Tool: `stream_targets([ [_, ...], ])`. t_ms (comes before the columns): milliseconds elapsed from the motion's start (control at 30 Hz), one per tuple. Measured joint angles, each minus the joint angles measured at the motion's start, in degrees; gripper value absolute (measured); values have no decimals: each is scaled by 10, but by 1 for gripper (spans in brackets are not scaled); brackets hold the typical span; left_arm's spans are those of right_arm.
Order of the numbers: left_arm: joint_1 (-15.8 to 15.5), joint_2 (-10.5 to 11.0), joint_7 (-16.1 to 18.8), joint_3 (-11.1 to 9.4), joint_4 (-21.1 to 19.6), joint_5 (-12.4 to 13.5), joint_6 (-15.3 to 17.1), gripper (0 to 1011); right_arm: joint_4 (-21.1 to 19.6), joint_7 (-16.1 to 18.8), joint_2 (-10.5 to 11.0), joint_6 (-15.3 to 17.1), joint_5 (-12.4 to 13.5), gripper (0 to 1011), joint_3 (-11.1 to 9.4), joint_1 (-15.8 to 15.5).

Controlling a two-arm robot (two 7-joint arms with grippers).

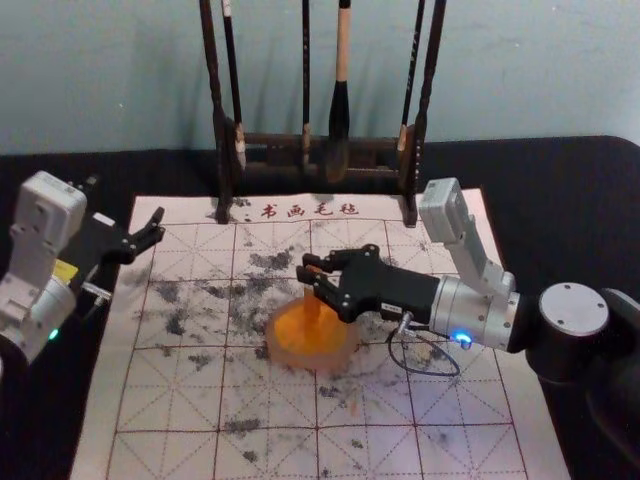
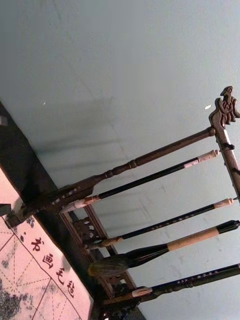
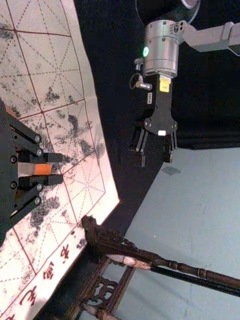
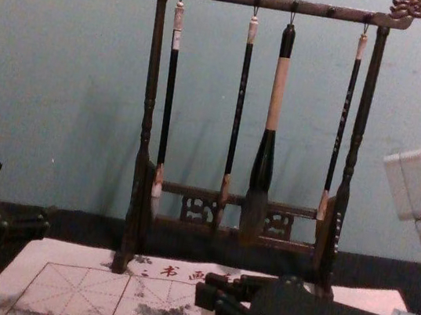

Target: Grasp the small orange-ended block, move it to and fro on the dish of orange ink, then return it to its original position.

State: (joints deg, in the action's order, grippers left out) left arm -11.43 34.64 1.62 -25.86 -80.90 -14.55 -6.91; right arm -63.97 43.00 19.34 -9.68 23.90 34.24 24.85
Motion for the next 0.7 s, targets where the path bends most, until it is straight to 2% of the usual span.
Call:
stream_targets([
  [700,0,0,0,0,0,0,0,1001,4,-6,-2,-1,-10,135,3,1],
])
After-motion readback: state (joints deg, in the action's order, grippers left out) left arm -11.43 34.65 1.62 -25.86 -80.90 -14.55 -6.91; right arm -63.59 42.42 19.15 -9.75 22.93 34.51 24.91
